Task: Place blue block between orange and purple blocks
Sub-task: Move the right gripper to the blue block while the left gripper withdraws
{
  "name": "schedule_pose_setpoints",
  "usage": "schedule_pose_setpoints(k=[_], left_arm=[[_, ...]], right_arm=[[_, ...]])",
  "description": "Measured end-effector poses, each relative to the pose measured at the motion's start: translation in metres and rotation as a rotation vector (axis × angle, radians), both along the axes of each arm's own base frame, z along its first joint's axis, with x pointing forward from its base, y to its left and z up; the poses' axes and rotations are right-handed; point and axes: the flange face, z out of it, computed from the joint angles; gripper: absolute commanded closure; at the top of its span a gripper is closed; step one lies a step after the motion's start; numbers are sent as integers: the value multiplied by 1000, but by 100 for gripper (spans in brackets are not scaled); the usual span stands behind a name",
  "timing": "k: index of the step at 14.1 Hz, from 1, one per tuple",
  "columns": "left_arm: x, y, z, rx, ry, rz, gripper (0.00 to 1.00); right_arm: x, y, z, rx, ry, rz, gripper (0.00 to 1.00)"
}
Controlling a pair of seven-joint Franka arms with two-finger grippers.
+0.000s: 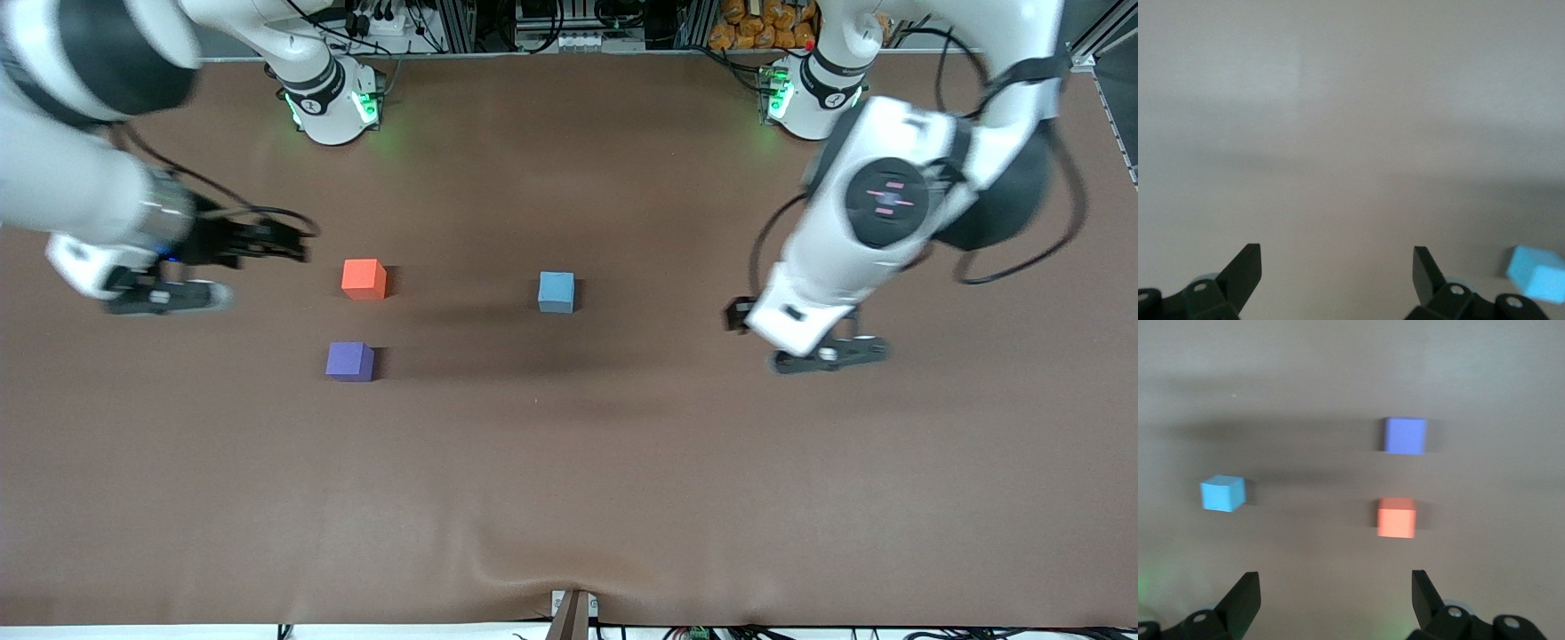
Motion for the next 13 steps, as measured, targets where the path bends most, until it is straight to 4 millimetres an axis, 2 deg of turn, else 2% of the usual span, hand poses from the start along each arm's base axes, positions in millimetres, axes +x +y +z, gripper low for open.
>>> schedule_pose_setpoints(k=[3, 7, 9, 11, 13], left_arm=[[-9, 42, 26, 10, 61, -15, 0], [-26, 115, 65, -5, 65, -51, 0], [-37, 140, 81, -18, 50, -62, 0], [-44, 162, 96, -42, 33, -88, 0], [-51, 186, 108, -57, 18, -110, 0]], right_arm=[[-3, 84, -39, -14, -19, 6, 0], [-16, 166, -97, -29, -24, 46, 0], [-24, 208, -143, -32, -39, 69, 0], [-36, 250, -197, -27, -85, 28, 0], [-55, 280, -243, -44, -90, 10, 0]])
